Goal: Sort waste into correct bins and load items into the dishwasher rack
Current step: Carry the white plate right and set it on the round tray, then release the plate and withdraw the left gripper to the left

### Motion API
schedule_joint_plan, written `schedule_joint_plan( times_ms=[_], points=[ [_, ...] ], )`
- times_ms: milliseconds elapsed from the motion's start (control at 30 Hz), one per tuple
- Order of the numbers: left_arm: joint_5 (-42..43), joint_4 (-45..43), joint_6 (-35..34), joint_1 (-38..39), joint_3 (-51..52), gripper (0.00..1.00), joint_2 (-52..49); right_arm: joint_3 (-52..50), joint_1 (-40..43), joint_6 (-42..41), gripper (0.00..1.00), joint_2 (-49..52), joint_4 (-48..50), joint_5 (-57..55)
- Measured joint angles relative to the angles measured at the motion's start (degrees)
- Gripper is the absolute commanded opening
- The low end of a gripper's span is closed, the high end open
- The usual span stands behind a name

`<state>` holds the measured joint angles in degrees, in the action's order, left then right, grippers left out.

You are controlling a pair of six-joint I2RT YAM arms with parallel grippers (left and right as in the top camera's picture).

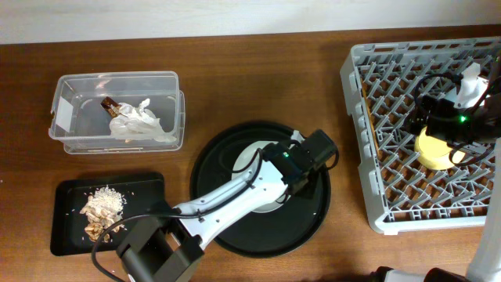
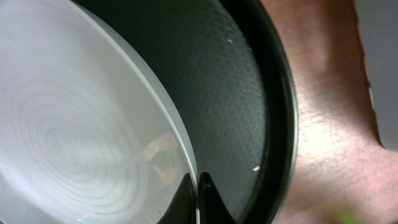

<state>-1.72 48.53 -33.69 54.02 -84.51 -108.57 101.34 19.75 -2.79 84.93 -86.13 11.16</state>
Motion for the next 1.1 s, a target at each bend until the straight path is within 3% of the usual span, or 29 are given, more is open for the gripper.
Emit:
schedule_joint_plan(
  times_ms=[100, 133, 200, 267, 533, 667, 800, 900, 933, 967, 1100],
  points=[
    [0.0, -0.22, 0.0, 1.42, 0.0, 0.02, 0.0, 0.0, 0.0, 0.0, 0.99, 0.0, 0.0, 0.0],
    [-0.09, -0.22, -0.02, 1.86, 0.0, 0.09, 0.0, 0.0, 0.0, 0.02, 0.98, 0.0, -0.02, 0.0],
    [-0.31, -0.22, 0.0, 2.38, 0.0, 0.33, 0.0, 0.0, 0.0, 0.0, 0.98, 0.0, 0.0, 0.0],
    [-0.48, -0.22, 0.04, 2.51, 0.0, 0.4, 0.0, 0.0, 0.0, 0.0, 0.99, 0.0, 0.0, 0.0],
    [-0.68, 0.57, -0.42, 2.43, -0.02, 0.42, 0.0, 0.0, 0.0, 0.0, 0.99, 0.0, 0.0, 0.0],
    [-0.66, 7.39, -0.42, 0.26, -1.86, 0.41, 0.02, 0.0, 0.0, -0.02, 0.99, 0.0, 0.0, 0.0],
    [-0.72, 14.64, -0.42, -7.43, -6.67, 0.43, 2.38, 0.0, 0.0, 0.0, 0.99, 0.0, 0.0, 0.0],
    [-1.64, 18.95, -0.39, -16.57, -8.24, 0.54, 7.82, 0.0, 0.0, 0.07, 0.99, 0.0, 0.0, 0.0],
    [-1.97, 19.98, -0.28, -18.62, -8.41, 0.83, 9.01, 0.0, 0.0, 0.0, 0.98, 0.0, -0.02, 0.0],
    [-2.19, 21.99, -0.42, -21.11, -8.66, 0.99, 10.21, 0.0, 0.0, 0.0, 0.99, 0.0, -0.02, -0.02],
    [-3.32, 28.09, -0.35, -30.12, -8.9, 0.99, 12.92, 0.0, 0.0, 0.02, 0.99, 0.0, 0.0, -0.02]
  ],
)
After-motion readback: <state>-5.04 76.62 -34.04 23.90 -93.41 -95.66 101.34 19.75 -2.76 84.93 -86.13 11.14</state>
